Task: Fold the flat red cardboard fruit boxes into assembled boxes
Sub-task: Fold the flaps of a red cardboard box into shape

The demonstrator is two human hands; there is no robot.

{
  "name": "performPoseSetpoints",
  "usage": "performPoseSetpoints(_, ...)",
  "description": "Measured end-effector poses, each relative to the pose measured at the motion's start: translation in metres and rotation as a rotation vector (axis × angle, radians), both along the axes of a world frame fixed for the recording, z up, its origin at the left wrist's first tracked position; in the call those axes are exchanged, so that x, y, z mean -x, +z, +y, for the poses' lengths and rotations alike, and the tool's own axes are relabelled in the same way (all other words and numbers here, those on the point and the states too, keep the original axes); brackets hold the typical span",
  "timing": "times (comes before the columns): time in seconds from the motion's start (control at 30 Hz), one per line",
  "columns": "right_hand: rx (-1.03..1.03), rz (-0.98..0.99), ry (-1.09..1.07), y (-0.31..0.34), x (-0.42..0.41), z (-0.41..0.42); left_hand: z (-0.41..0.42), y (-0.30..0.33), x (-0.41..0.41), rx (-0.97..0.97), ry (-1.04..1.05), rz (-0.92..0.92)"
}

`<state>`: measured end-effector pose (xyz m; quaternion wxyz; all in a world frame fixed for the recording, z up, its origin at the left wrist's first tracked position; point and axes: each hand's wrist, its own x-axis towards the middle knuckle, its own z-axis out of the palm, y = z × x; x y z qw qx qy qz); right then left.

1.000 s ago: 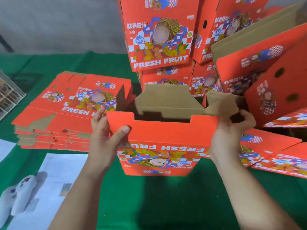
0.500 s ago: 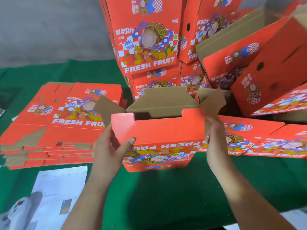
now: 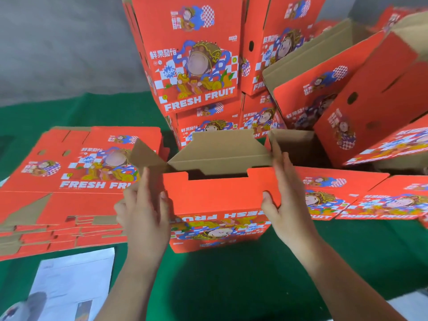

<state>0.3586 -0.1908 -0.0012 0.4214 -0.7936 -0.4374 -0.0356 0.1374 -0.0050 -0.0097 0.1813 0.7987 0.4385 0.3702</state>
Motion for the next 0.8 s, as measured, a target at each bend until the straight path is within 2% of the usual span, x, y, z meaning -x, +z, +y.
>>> performPoseSetpoints(0.13, -0.016, -0.003, 0.002, -0.005, 0.009, 0.000, 0.001, 0.003, -0.008, -0.004, 0.012, -0.210)
performPoseSetpoints(0.23, -0.018, 0.037, -0.022, -0.006, 0.011, -0.002, 0.013, 0.011, -0.008, 0.111, -0.017, -0.262)
performPoseSetpoints(0.3, -0.023, 0.024, -0.016, -0.006, 0.009, 0.001, 0.024, 0.016, -0.010, 0.139, -0.067, -0.183)
performPoseSetpoints(0.37, -0.014, 0.005, -0.006, -0.008, 0.008, 0.003, 0.033, 0.018, -0.014, 0.037, -0.122, 0.010)
performPoseSetpoints(0.47, -0.017, 0.009, -0.001, -0.010, 0.007, 0.002, 0.036, 0.017, -0.019, -0.045, -0.266, 0.020)
performPoseSetpoints(0.5, -0.013, 0.008, -0.001, -0.010, 0.006, 0.001, 0.038, 0.015, -0.019, -0.019, -0.353, -0.014)
performPoseSetpoints(0.57, -0.002, 0.013, 0.002, -0.011, 0.005, -0.001, 0.043, 0.018, -0.019, 0.254, -0.598, -0.125)
performPoseSetpoints(0.6, 0.001, 0.023, 0.005, -0.011, 0.005, -0.001, 0.046, 0.023, -0.019, 0.362, -0.696, -0.117)
performPoseSetpoints(0.63, 0.001, 0.030, 0.008, -0.011, 0.005, -0.001, 0.048, 0.027, -0.021, 0.365, -0.736, -0.050)
performPoseSetpoints(0.73, 0.004, 0.026, 0.005, -0.012, 0.006, -0.002, 0.056, 0.042, -0.030, 0.210, -0.631, 0.239)
performPoseSetpoints(0.8, -0.002, 0.017, 0.019, -0.013, 0.006, -0.003, 0.061, 0.052, -0.035, 0.233, -0.606, 0.225)
